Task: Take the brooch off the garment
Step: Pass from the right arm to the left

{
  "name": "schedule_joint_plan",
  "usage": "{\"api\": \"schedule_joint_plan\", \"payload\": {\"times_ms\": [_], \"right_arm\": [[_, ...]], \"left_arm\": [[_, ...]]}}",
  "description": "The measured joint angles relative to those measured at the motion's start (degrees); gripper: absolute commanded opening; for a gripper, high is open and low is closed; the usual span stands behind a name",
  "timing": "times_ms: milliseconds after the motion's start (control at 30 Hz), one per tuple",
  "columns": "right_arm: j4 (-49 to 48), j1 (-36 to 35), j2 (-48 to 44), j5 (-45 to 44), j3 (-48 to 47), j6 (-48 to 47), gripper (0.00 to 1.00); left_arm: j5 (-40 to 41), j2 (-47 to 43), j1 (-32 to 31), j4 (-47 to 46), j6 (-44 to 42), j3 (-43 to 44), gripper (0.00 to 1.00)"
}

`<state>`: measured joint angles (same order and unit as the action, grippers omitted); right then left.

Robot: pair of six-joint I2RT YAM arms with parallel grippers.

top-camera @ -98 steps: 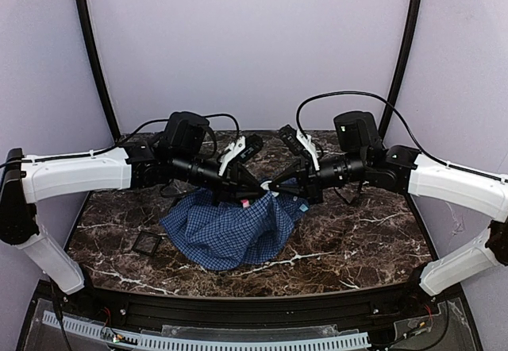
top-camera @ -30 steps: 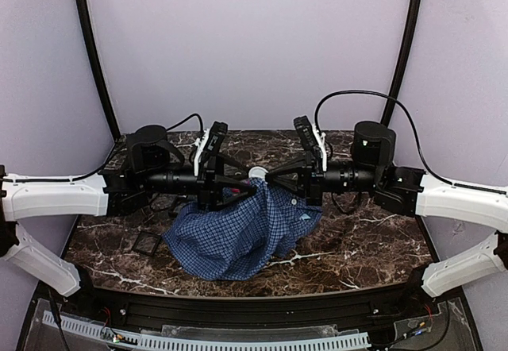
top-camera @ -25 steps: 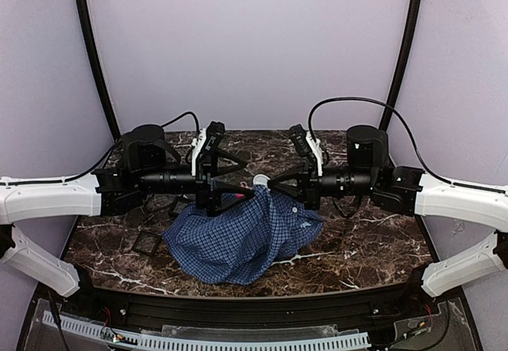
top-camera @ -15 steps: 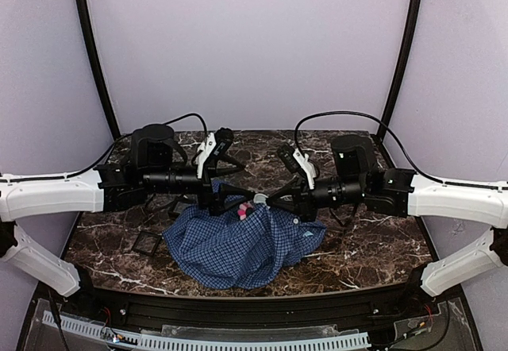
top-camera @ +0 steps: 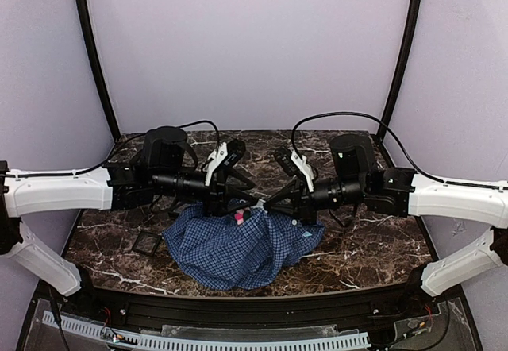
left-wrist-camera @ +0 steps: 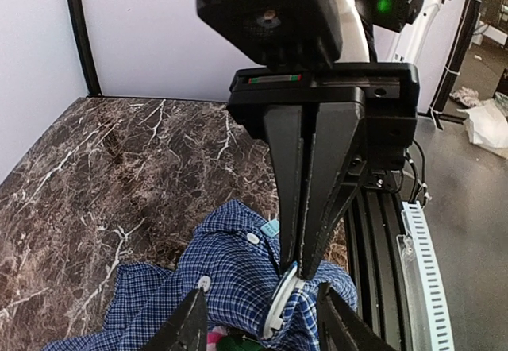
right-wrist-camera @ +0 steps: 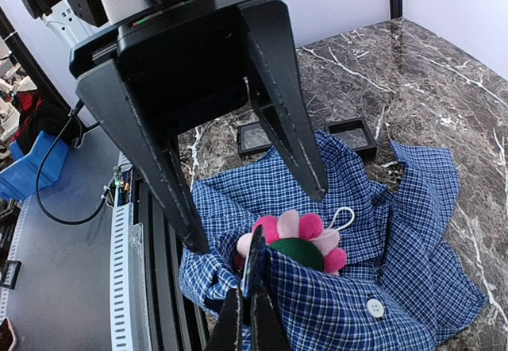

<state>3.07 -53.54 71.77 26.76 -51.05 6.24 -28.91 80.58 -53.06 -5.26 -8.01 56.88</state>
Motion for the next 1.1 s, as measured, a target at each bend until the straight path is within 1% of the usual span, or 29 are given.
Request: {"api": "schedule_joint_plan", "payload": {"times_ms": [100,200,333,400,433,467,500,600,800,933,1000,1033,1100], "right_arm": [[0.0,-0.1,-0.1,0.9,0.0,-0.5,0.0],[0.0,-0.1,-0.2,1.5,0.0,-1.0,0.0],[0.3,-0.1,-0.2,1.9,0.0,-1.4,0.0],[0.5,-0.1,-0.2,1.9,0.0,-1.5,0.0],[0.5,-0.1,-0.2,1.9,0.0,-1.6,0.0],[0.5,-0.1,-0.2,1.9,0.0,-1.6,0.0],[0.5,-0.1,-0.2,1.9,0.0,-1.6,0.0],[0.5,-0.1,-0.3,2.0,0.0,-1.7,0.0],[0.5,-0.1,-0.3,2.1,0.0,-1.7,0.0],[0.9,-0.1,-0.3,2.2,0.0,-1.7,0.01],[0.9,-0.1,-0.5,2.3,0.0,-1.6,0.18],[0.9,-0.1,-0.7,2.3,0.0,-1.4,0.33],[0.1,-0.1,-1.4,1.7,0.2,-1.0,0.59]], "left_arm": [[-0.6,0.3,0.0,0.3,-0.2,0.5,0.41],[-0.9,0.8,-0.1,0.7,-0.2,0.9,0.37],[-1.6,1.5,-0.2,1.4,-0.6,1.2,0.38],[-2.0,1.7,-0.2,2.0,-0.8,1.3,0.36],[-2.1,1.7,-0.3,2.2,-0.9,1.4,0.31],[-2.2,1.8,-0.3,2.5,-0.9,1.4,0.28],[-2.3,1.9,-0.3,2.7,-1.1,1.4,0.23],[-2.7,2.0,-0.4,3.3,-1.4,1.4,0.19],[-3.5,2.0,-0.5,3.4,-1.6,1.5,0.03],[-4.3,2.0,-0.6,4.0,-2.1,1.5,0.01],[-4.7,2.0,-0.6,4.0,-2.1,1.5,0.01],[-4.8,2.0,-0.6,3.9,-2.1,1.5,0.01],[-4.6,1.9,-0.8,2.3,-1.5,1.0,0.01]]}}
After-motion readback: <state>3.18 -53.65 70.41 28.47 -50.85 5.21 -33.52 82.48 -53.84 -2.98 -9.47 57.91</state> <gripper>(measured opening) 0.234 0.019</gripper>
